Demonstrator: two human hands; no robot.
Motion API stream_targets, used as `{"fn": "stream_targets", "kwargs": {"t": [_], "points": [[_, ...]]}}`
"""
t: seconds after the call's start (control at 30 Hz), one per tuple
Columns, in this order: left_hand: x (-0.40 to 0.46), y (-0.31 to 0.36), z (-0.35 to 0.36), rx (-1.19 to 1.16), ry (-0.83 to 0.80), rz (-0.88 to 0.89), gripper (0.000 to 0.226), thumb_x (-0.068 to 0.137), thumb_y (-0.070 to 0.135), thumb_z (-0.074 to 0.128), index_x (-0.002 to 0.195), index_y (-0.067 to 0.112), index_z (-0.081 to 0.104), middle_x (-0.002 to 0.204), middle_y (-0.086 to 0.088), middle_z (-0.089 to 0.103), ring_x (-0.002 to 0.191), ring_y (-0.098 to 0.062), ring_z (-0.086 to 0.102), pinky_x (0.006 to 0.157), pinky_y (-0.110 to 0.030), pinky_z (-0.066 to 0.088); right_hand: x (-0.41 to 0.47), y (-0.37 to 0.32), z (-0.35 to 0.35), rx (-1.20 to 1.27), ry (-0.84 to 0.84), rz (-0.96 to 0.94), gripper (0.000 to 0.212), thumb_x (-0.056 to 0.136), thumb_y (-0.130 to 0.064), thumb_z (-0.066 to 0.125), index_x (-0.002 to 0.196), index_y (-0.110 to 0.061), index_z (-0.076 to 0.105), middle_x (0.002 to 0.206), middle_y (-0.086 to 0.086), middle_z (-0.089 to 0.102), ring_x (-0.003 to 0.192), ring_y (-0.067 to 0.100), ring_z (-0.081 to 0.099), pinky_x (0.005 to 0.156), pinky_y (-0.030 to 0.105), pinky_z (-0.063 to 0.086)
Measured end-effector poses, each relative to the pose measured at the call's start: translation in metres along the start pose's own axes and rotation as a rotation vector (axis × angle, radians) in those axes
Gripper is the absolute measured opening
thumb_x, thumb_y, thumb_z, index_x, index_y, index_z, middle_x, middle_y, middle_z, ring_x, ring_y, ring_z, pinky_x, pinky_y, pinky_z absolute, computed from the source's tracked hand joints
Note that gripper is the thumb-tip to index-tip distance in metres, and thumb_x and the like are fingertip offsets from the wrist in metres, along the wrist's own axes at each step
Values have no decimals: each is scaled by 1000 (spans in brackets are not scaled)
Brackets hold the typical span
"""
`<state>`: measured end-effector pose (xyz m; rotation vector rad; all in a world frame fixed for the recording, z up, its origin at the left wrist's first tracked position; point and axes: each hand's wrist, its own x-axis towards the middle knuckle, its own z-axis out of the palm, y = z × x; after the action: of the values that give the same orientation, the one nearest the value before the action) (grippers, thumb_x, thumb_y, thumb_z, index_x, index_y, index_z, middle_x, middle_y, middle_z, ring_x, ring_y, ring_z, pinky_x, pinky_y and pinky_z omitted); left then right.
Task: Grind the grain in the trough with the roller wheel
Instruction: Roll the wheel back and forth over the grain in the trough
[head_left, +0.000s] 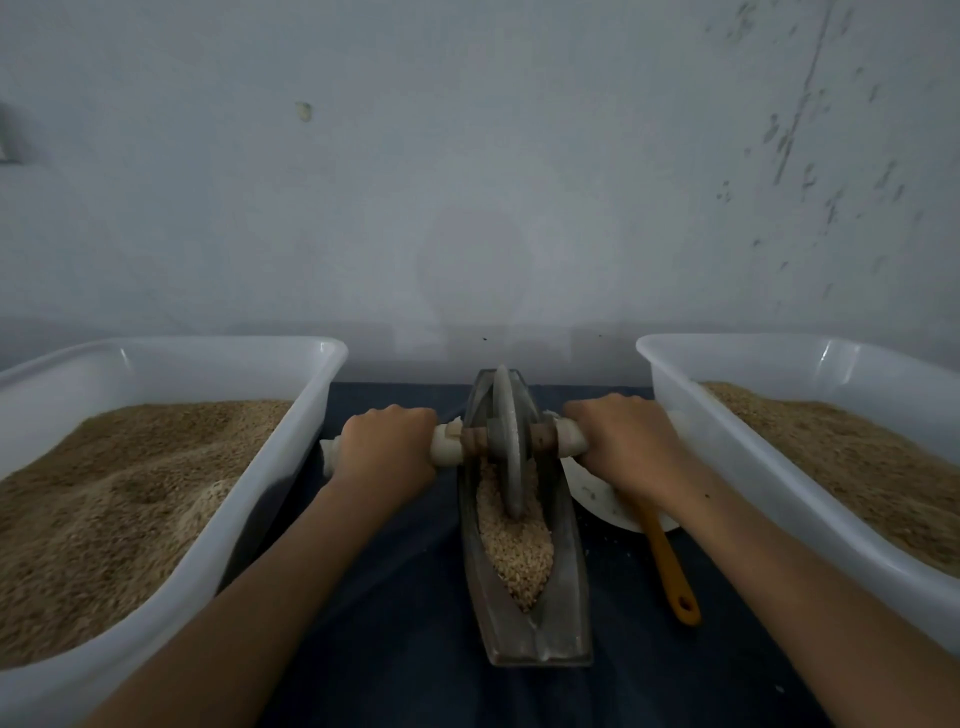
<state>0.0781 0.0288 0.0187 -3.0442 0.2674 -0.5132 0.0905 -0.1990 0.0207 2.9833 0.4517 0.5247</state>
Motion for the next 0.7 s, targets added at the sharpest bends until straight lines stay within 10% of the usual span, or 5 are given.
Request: {"fn": "stream_targets", "kwargs": {"t": [0.3,0.7], "points": [[3,2,-14,76,-226,53,23,83,31,62,102,18,59,80,4,51,78,-15,54,75,-29,48,-3,3,-28,167,-511,31,25,81,-28,72,104,-23,63,92,-2,63,87,16,62,75,31,50],[1,3,-4,46,-79,-10,17,88,29,57,102,21,57,98,1,62,90,-18,60,72,-28,43,0,0,-2,35,-67,-2,12,90,-27,54,79,-27,49,82,-5,58,77,18,56,63,29,36]]}}
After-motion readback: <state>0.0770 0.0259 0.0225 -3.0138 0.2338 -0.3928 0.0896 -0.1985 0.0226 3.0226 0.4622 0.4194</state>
